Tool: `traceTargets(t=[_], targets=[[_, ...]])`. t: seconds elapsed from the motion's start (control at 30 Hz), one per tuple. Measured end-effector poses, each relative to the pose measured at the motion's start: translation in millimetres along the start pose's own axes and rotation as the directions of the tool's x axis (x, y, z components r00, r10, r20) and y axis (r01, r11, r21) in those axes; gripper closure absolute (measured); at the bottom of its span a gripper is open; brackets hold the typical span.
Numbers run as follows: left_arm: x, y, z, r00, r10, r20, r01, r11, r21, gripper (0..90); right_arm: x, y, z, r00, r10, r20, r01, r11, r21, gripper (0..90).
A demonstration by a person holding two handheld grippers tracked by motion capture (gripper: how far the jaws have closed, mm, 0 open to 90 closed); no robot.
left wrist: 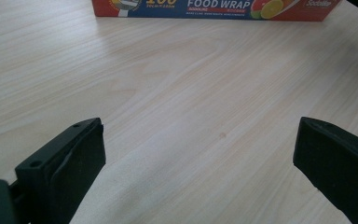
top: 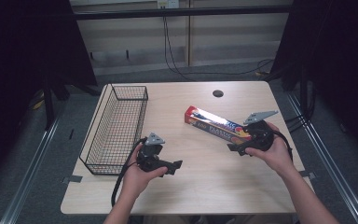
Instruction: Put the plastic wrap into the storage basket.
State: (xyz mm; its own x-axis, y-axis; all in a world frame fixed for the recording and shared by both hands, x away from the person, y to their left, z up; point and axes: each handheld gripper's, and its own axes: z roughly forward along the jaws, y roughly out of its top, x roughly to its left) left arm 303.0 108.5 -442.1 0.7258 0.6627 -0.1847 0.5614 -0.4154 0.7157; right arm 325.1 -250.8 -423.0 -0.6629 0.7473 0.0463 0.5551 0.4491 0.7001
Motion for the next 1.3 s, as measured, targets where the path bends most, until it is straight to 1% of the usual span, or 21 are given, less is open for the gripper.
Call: traceTargets(t=[0.1,0.13,0.2,0.27,0.3,0.33,0.47,0.5,0.57,0.67,0.73,0.83,0.87,0.9,0.93,1.03,1.07,1.1,1.17,1.2,1.3], targets=[[0.7,0.1,0.6,1.0,0.002,0.001,-0.002,1.0,0.003,2.3,-2.7,1.4,2.6,0.9999,-0.002,0.011,0.002,1.0,0.021,4.1],[0.4,-0.3,1.5,1.0,0.004,0.009,-0.004,0.9999,0.012,2.3,-5.1,3.1,5.3,0.9997,-0.009,0.021,0.009,0.999,0.031,4.1],[0.3,-0.9,2.1,0.9999,0.001,0.013,-0.002,1.0,0.01,2.3,-7.9,4.9,8.0,0.9996,-0.013,0.025,0.012,0.999,0.044,4.3],[0.5,-1.1,2.2,0.9999,0.003,0.015,-0.003,0.9999,0.011,2.3,-11.2,6.9,10.7,0.9996,-0.019,0.021,0.018,0.999,0.046,4.7],[0.6,-1.0,2.2,0.9999,-0.001,0.014,0.001,1.0,0.007,2.3,-12.8,7.7,12.1,0.9994,-0.018,0.031,0.017,0.999,0.038,4.9],[1.0,-1.1,2.1,0.9999,-0.003,0.014,0.003,1.0,0.004,2.3,-14.3,8.8,13.2,0.9993,-0.013,0.034,0.012,0.999,0.043,4.9],[1.2,-1.2,2.1,0.9998,-0.008,0.016,0.008,1.0,0.001,2.4,-21.6,14.8,17.3,0.9979,-0.031,0.058,0.027,0.997,0.066,5.0],[1.3,-1.1,2.2,0.9999,-0.008,0.016,0.008,1.0,0.001,2.4,-24.1,16.0,18.6,0.998,-0.036,0.053,0.033,0.998,0.059,5.3],[1.3,-0.9,2.3,0.9998,-0.007,0.016,0.006,1.0,0.003,2.4,-28.0,18.5,19.6,0.9969,-0.039,0.068,0.033,0.996,0.077,5.1],[0.4,-1.4,3.1,0.9999,-0.008,0.014,0.008,0.9999,0.009,2.4,-35.6,19.3,23.4,0.9969,-0.045,0.065,0.039,0.995,0.087,4.6],[-0.2,-2.0,4.0,0.9999,-0.005,0.015,0.005,0.9999,0.014,2.5,-40.3,19.1,27.1,0.9962,-0.051,0.071,0.043,0.994,0.105,4.5],[-0.7,-3.2,4.9,0.9999,-0.009,0.013,0.008,0.9999,0.015,2.4,-47.2,16.8,33.3,0.9969,-0.037,0.069,0.028,0.992,0.124,4.9],[0.4,-3.2,3.9,0.9999,0.005,0.011,-0.005,0.9996,0.027,2.4,-49.4,16.0,35.2,0.9968,-0.037,0.071,0.027,0.991,0.129,4.6],[0.2,-3.3,3.9,0.9999,0.001,0.012,-0.001,0.9997,0.025,2.4,-50.1,15.4,36.6,0.997,-0.026,0.073,0.015,0.99,0.139,5.3],[0.4,-3.3,3.9,0.9999,0.003,0.01,-0.003,0.9997,0.023,2.4,-51.9,14.6,37.7,0.9963,-0.041,0.075,0.029,0.988,0.152,5.1],[0.5,-3.6,3.9,0.9999,0.003,0.013,-0.003,0.9996,0.026,2.4,-56.0,13.0,42.2,0.9965,-0.041,0.073,0.029,0.988,0.155,5.3],[0.4,-3.7,4.2,0.9999,0.003,0.015,-0.003,0.9997,0.026,2.5,-57.0,12.5,43.1,0.9969,-0.027,0.074,0.015,0.987,0.163,5.5],[0.2,-3.8,4.6,0.9999,0.0,0.014,0.0,0.9997,0.026,2.5,-58.7,12.0,44.2,0.9966,-0.026,0.078,0.013,0.987,0.16,5.2],[0.1,-3.9,5.9,0.9998,-0.004,0.019,0.004,0.9998,0.02,2.4,-62.3,10.4,45.8,0.9975,-0.029,0.064,0.018,0.986,0.168,5.2],[-0.4,-3.9,6.1,0.9999,-0.005,0.015,0.005,0.9998,0.021,2.4,-63.1,10.0,46.5,0.998,-0.022,0.059,0.012,0.985,0.174,4.9],[-0.6,-4.0,6.9,0.9999,-0.003,0.014,0.002,0.9997,0.024,2.4,-64.9,9.0,48.6,0.9985,-0.024,0.049,0.014,0.979,0.203,7.0]])
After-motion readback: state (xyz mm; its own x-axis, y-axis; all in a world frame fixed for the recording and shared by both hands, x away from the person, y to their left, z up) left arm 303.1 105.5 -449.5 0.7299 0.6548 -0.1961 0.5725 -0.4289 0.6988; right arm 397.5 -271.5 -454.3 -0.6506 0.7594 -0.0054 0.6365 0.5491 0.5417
